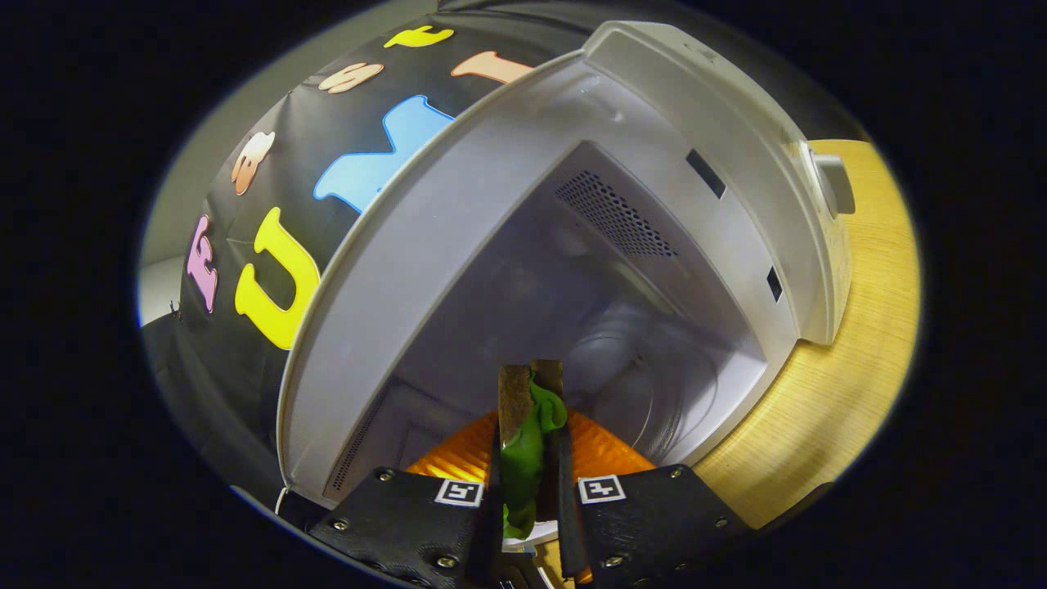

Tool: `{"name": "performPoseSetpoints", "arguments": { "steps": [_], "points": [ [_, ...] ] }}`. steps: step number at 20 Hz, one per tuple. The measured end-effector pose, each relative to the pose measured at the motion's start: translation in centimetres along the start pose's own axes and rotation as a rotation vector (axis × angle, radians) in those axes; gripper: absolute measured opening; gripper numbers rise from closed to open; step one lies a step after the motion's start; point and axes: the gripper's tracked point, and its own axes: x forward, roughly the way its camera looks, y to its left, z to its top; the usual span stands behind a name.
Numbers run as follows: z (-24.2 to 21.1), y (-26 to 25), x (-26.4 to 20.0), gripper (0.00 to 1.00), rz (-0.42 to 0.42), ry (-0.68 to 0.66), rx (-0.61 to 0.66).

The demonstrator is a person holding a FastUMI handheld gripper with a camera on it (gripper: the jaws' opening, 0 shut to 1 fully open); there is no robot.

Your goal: Open the microwave, put the food inside, and close the microwave door.

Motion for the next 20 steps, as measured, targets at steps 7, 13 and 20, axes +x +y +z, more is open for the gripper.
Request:
{"name": "performPoseSetpoints", "arguments": {
  "steps": [7, 13, 20],
  "points": [
    [0.0, -1.8, 0.1, 0.54, -0.094, 0.008, -0.145],
    [2.3, -2.1, -2.2, 0.97, -0.151, -0.005, -0.368],
    [3.3, -0.8, -10.1, 0.98, -0.089, 0.052, -0.572]
  ]
}}
